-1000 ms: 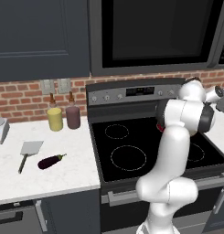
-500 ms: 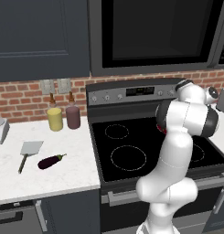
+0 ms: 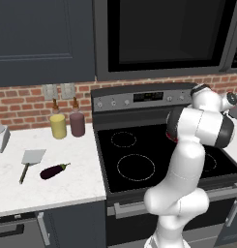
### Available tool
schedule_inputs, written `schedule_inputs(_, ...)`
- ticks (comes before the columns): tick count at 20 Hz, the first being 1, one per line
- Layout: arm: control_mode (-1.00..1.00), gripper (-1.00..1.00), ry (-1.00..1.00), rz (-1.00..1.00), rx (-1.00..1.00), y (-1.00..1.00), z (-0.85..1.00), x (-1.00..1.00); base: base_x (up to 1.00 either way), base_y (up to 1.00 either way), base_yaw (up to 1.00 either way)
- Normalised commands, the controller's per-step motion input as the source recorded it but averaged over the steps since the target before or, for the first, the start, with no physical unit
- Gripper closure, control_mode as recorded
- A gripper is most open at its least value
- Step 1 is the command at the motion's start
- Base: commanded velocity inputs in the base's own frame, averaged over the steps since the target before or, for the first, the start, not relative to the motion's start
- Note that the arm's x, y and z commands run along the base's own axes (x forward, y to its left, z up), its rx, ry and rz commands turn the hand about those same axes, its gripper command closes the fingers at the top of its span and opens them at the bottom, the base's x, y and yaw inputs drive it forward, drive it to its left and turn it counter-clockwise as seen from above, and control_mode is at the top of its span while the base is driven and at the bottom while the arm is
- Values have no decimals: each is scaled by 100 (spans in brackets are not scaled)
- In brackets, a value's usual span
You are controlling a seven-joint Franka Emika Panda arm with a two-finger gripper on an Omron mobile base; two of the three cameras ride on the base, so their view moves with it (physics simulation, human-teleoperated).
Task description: Put the lemon wedge and eggplant in the pot. Retrieve the spatula and lightly stir the vegetables in the pot.
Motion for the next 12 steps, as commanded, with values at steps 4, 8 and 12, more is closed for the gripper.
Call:
schedule_inputs(4,-100,-100,-16,0,0,-2,89,-100,0,0,0)
schedule_inputs(8,-100,-100,-7,0,0,21,95,-100,0,0,0)
schedule_inputs(12,-100,-100,0,0,0,56,96,-100,0,0,0)
